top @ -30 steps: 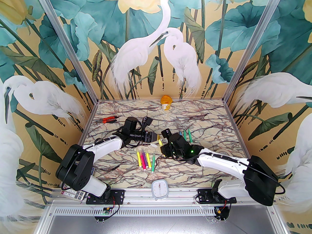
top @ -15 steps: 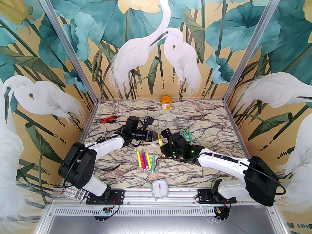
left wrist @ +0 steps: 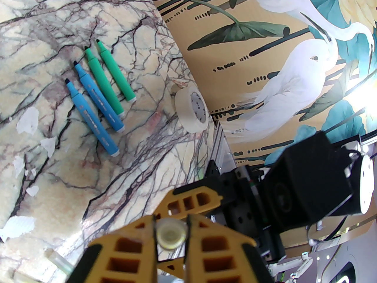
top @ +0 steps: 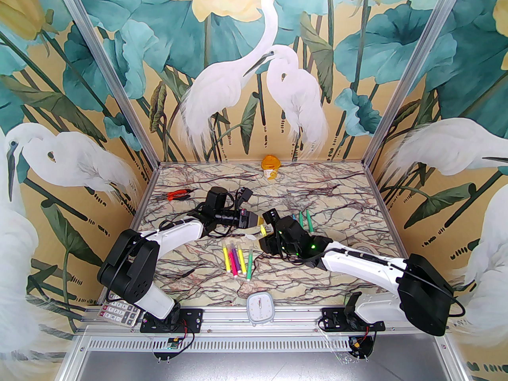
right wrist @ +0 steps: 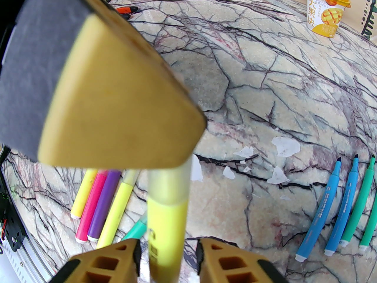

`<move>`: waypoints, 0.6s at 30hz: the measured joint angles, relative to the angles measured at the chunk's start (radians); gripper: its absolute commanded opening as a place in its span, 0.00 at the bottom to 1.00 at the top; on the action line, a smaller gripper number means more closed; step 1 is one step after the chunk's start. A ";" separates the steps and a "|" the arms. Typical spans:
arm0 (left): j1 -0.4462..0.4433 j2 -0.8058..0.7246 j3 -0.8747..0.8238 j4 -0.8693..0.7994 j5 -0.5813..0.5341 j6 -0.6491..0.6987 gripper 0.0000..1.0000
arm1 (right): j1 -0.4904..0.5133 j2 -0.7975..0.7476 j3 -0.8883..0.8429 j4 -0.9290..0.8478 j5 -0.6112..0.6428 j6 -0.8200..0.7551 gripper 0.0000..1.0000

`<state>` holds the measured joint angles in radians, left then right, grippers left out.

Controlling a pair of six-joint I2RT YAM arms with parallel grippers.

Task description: Open the pen caps

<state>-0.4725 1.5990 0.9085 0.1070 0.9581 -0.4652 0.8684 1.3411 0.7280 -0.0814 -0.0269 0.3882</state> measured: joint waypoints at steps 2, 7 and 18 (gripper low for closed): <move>0.000 0.000 0.004 0.002 0.003 -0.007 0.06 | 0.000 0.002 0.000 0.010 0.000 -0.001 0.25; 0.000 0.000 0.012 0.002 0.005 -0.011 0.02 | -0.004 0.002 -0.001 0.021 0.003 0.000 0.12; 0.010 0.000 0.043 -0.068 -0.008 -0.011 0.00 | -0.004 -0.002 -0.030 0.072 0.003 -0.002 0.01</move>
<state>-0.4622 1.5990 0.9516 0.0387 0.9497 -0.4767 0.8642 1.3392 0.6983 -0.0090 -0.0235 0.3862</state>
